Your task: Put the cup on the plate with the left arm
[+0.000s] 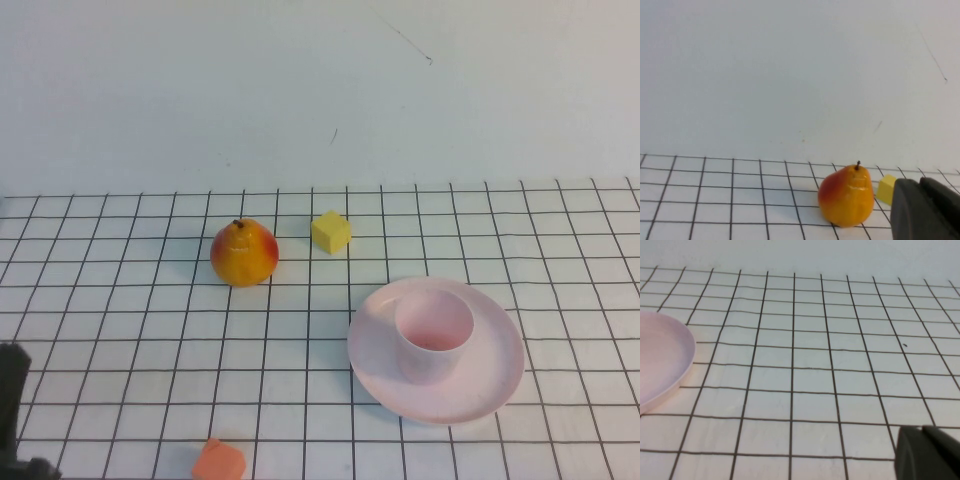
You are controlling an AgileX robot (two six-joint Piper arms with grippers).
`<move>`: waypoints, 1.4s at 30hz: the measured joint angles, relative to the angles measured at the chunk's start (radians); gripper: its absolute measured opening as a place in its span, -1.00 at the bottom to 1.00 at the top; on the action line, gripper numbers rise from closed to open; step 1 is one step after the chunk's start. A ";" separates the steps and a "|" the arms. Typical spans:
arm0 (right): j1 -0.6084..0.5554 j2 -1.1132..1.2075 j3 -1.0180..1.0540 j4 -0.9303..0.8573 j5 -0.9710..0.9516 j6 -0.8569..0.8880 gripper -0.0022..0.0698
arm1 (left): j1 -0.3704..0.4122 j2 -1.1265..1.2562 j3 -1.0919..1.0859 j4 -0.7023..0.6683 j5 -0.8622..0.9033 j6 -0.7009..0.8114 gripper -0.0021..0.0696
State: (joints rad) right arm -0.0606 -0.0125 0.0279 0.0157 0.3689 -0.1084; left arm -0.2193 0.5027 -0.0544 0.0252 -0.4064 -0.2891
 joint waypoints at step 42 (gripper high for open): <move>0.000 0.000 0.000 0.000 0.000 0.000 -0.95 | 0.163 -0.512 0.078 0.029 0.736 0.031 -0.94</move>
State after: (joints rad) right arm -0.0606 -0.0125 0.0279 0.0157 0.3689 -0.1084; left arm -0.0565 -0.0088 0.0239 0.0542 0.3295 -0.2582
